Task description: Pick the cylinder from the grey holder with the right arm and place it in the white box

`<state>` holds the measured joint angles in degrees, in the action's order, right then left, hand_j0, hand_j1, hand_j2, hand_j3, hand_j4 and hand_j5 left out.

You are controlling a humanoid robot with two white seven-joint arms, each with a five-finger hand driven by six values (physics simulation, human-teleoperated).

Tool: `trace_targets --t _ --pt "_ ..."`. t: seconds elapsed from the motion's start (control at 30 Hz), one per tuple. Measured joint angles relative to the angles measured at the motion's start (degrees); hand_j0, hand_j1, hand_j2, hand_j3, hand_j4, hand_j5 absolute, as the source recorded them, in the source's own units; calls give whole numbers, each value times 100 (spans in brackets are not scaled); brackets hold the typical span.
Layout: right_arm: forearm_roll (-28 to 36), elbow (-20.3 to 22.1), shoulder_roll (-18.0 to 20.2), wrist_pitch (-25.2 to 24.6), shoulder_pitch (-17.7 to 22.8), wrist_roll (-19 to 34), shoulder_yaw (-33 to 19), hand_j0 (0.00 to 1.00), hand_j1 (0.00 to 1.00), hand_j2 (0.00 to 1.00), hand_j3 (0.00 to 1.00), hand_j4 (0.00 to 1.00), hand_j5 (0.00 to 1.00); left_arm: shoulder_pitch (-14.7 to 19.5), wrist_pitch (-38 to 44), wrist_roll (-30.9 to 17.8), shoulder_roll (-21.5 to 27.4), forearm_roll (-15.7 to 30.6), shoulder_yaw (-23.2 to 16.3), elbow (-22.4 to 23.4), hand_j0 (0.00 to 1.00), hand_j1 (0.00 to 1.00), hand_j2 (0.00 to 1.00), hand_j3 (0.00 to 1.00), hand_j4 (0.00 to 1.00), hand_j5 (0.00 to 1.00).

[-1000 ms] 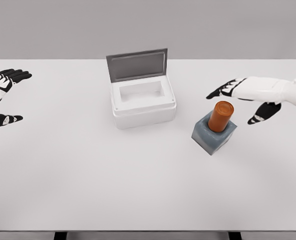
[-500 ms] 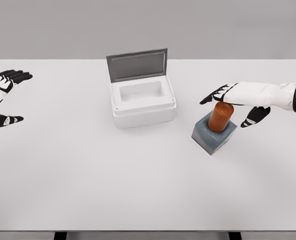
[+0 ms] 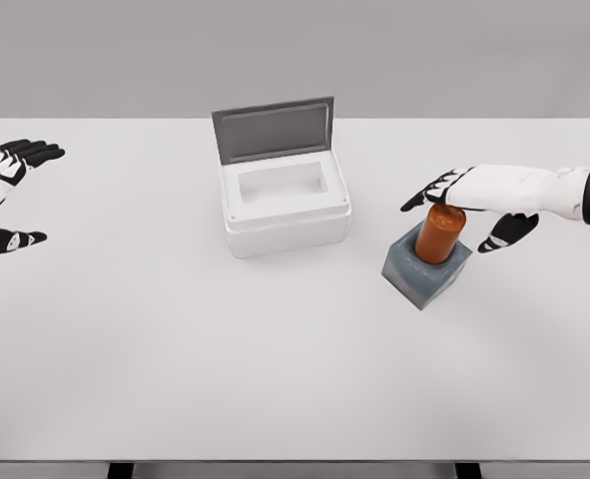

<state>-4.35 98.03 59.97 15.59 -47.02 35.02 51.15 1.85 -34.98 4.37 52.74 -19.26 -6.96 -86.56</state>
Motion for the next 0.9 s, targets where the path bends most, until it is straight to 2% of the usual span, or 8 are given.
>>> trace_targets --t 0.1,0.17,0.43,0.57,0.77,0.9 --pt "-14 39 4 8 -18 0 -2 93 93 93 93 93 93 0 0 2 0 0 0 0 100 100 100 100 100 100" --pt "-17 68 6 10 -18 0 0 84 84 84 84 84 84 0 0 3 0 -1 0 0 100 100 100 100 100 100" --pt "-26 99 8 25 -9 0 6 75 75 75 75 75 75 0 0 7 0 -3 0 0 100 100 100 100 100 100" --pt "-29 101 4 64 -9 0 29 60 60 60 60 60 60 0 0 7 0 -2 0 0 100 100 100 100 100 100" --pt "-11 102 11 75 0 -23 28 32 32 32 32 32 32 0 0 8 0 -3 0 0 100 100 100 100 100 100" --pt "-24 101 10 90 -9 -10 36 25 25 25 25 25 25 0 0 8 0 -1 0 4 100 100 100 100 100 100"
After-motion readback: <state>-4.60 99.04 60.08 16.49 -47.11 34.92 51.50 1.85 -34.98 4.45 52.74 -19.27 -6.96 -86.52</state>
